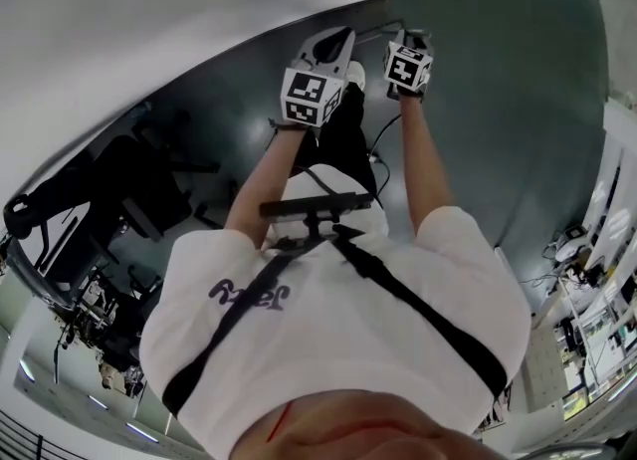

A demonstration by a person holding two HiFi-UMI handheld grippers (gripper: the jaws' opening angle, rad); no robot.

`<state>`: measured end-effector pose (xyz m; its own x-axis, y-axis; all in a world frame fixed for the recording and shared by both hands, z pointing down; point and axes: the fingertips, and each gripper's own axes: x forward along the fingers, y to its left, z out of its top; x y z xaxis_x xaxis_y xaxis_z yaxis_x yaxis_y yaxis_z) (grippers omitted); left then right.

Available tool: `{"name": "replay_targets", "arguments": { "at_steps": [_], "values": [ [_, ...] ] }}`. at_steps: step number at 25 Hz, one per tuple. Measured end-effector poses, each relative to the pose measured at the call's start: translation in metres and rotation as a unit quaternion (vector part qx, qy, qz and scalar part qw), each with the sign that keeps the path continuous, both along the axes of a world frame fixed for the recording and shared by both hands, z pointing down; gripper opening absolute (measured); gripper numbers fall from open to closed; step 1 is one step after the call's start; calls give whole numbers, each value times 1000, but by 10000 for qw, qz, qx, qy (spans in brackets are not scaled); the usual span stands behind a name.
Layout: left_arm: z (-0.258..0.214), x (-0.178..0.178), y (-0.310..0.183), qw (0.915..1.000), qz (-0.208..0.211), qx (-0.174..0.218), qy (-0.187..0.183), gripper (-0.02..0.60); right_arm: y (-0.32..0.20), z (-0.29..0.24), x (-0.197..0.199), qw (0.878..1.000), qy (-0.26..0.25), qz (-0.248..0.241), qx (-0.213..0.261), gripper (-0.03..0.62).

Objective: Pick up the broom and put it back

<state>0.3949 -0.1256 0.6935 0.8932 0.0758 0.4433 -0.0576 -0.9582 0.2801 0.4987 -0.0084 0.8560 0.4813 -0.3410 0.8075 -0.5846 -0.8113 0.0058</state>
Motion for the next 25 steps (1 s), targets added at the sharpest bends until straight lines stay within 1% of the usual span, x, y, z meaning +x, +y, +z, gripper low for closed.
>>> {"name": "replay_targets", "arguments": {
  "at_steps": [3,5,7,9,12,14,18,21,23,25],
  "values": [
    [12,-3,-7,9999,-83,11,-82,12,-16,28,-5,9997,-206,-1,88,94],
    [16,-7,-8,9998,-152,-18,-128,12,-22,43,-5,9996,-208,48,187,94],
    [20,-13,-8,9996,-239,-62,-163,12,-32,50,4,9995,-117,22,287,94],
    [24,-21,-12,9993,-314,-84,-199,12,-49,56,13,9993,-138,-47,354,94],
    [34,-30,-15,9988,-385,-89,-290,12,-65,67,31,9994,-150,70,319,94],
    [38,-33,-14,9984,-436,-113,-335,12,-72,68,45,9991,-121,164,376,94],
    [42,-40,-18,9980,-497,-116,-371,12,-96,65,67,9989,27,96,468,94],
    [45,-45,-23,9979,-507,-97,-389,12,-110,57,82,9976,167,157,654,94],
    [45,-45,-23,9978,-514,-83,-399,12,-112,54,91,9970,165,212,728,94],
    [45,-45,-23,9978,-535,-79,-395,12,-110,55,92,9973,150,172,700,94]
  ]
}}
